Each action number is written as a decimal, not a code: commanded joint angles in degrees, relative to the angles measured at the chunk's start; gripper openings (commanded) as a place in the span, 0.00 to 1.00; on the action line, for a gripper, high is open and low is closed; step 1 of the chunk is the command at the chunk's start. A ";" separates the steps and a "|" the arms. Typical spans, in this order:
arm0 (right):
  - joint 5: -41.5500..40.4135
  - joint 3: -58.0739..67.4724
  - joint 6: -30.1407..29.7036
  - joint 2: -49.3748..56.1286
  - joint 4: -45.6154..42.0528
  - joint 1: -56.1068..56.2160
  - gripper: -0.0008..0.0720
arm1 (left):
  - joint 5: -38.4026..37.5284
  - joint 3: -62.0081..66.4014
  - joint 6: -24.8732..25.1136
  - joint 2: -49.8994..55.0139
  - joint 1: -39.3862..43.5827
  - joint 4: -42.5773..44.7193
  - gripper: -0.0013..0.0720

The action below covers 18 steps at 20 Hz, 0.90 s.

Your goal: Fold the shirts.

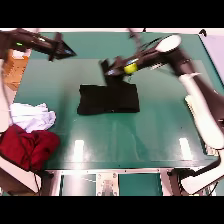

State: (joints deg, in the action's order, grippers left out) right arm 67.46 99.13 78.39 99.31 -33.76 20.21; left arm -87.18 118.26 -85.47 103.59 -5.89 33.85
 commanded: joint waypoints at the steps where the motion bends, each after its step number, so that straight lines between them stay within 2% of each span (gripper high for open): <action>1: -23.52 -1.40 0.07 9.20 1.84 12.87 0.08 | -1.11 -0.24 0.02 -2.45 -6.38 0.07 0.05; 3: -30.97 -1.31 0.09 14.88 1.84 17.22 0.65 | -1.09 -0.24 0.70 -2.45 -6.71 0.61 0.05; 4: -31.89 -1.27 0.11 16.37 1.84 17.66 0.69 | -1.01 -0.24 1.73 -2.45 -6.71 0.61 0.05; 6: -29.94 -0.85 0.09 15.80 1.05 14.51 0.65 | -0.90 -0.24 2.78 -2.45 -6.71 0.63 0.05; 10: -15.30 0.02 0.22 9.35 -0.63 -2.54 0.65 | -1.44 -0.24 3.52 -2.45 -6.71 0.70 0.05; 13: -3.63 -0.66 2.82 5.25 -4.20 -15.08 0.66 | -1.38 -0.24 4.44 -2.45 -6.71 0.70 0.05; 14: -0.28 -1.53 2.89 4.55 -5.46 -18.40 0.68 | -1.36 -0.24 4.50 -2.45 -6.71 0.70 0.05; 15: 2.47 -2.82 2.86 4.39 -6.47 -20.76 0.77 | -1.31 -0.24 4.50 -2.45 -6.71 0.70 0.05; 17: 3.58 -7.76 2.80 4.46 -7.56 -22.69 0.77 | -1.33 -0.24 4.48 -2.45 -6.71 0.68 0.05; 18: 2.80 -11.13 2.51 4.72 -7.58 -22.73 0.80 | -1.33 -0.24 4.48 -2.45 -6.71 0.68 0.05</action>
State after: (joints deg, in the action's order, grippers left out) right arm 65.60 93.56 80.71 104.64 -39.35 1.76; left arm -88.53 118.02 -81.25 101.16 -12.56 34.48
